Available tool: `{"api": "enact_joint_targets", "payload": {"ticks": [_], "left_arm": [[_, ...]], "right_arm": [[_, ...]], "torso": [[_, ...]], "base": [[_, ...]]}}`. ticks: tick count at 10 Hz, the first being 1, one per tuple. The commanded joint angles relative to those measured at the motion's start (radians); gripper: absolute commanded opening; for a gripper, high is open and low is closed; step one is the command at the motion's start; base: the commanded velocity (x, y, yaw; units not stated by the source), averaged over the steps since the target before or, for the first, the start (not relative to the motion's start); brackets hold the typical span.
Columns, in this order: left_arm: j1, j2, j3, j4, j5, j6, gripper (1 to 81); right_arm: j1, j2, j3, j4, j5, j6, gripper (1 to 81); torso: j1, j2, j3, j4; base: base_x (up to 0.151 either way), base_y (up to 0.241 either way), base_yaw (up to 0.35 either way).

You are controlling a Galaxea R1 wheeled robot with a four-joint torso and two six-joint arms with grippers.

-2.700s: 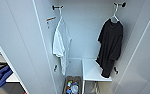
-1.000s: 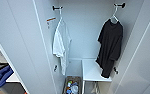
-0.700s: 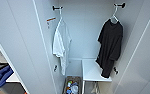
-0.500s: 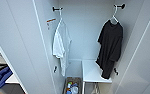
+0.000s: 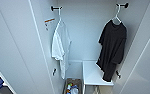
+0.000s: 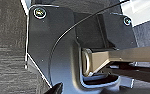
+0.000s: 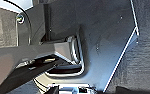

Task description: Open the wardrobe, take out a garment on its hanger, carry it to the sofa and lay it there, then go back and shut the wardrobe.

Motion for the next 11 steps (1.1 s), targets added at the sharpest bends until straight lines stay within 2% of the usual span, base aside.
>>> {"api": "enact_joint_targets", "payload": {"ticks": [1,11], "left_arm": [[-0.014,-0.003,0.003,0.015,0.052,0.003,81.1],[-0.008,-0.004,0.003,0.015,0.051,0.004,81.1]], "right_arm": [[0.026,-0.002,0.001,0.007,-0.045,-0.002,81.1],[0.027,-0.004,0.001,0.006,-0.043,-0.002,81.1]], "torso": [[0.0,0.0,0.0,0.0],[0.0,0.0,0.0,0.0]], "base": [[0.086,0.0,0.0],[0.086,0.0,0.0]]}}
